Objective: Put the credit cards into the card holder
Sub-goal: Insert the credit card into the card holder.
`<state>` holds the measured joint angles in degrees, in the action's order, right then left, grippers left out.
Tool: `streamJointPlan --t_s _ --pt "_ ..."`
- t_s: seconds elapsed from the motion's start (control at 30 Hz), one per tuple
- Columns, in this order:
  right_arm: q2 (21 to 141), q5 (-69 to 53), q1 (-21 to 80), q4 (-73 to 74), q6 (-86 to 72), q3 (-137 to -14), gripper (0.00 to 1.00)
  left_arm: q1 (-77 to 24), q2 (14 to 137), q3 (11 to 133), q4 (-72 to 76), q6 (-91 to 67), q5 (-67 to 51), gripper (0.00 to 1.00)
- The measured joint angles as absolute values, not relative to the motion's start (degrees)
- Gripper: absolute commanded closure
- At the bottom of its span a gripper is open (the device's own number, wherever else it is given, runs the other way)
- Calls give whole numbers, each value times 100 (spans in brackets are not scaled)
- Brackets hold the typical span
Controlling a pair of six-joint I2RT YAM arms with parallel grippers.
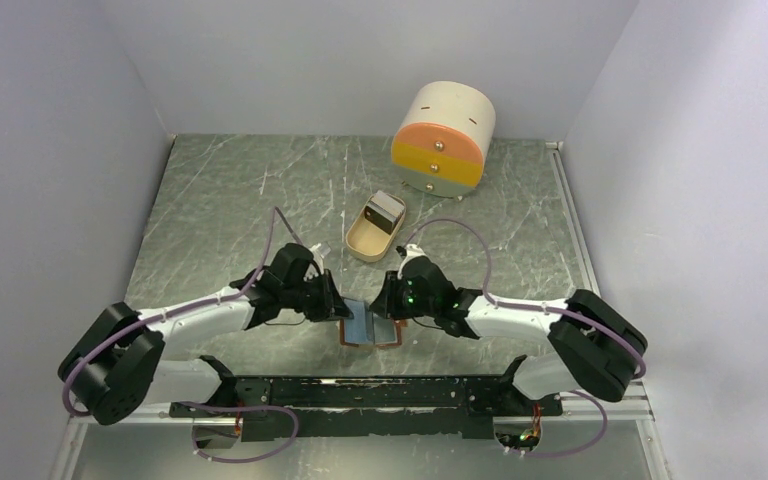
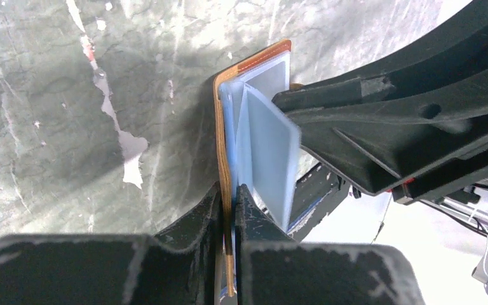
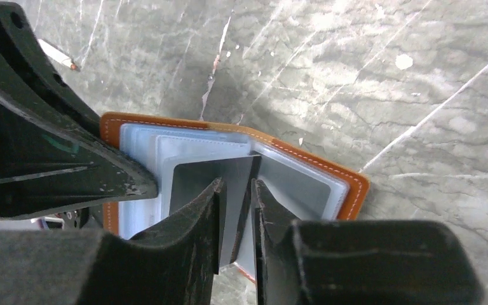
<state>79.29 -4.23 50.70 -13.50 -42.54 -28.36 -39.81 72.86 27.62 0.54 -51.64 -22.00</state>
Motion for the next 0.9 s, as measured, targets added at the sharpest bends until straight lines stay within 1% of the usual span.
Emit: streamJointPlan --t_s 0.1,0.23,0.43,0.53,0.63,0.7,0.83,0.9 --pt "7804 -342 5070 -1243 -4150 -2862 76 -3986 7063 2945 -303 -5124 -2161 91" --pt "8055 -384 5085 -1269 -4130 -2862 76 -3986 6884 3168 -569 -5081 -2161 91" --pt "8101 -403 5087 -1199 -4128 -2908 69 -3986 7065 3581 -1282 -4998 -2005 91" --pt "7795 -351 5072 -659 -4095 -3061 65 -3986 7223 3791 -1520 -4932 -1927 91" --pt "7225 -257 5072 -161 -4066 -3275 60 -3986 7295 3848 -1629 -4884 -1865 91" --pt "6895 -163 5070 75 -4053 -3503 59 -3986 7369 3852 -1638 -4877 -1837 91" --pt "6606 3 5068 209 -3953 -3763 59 -3983 7526 3850 -1573 -4882 -1839 91" --pt "6613 54 5070 244 -3905 -3771 62 -3977 7566 3822 -1487 -4882 -1848 91"
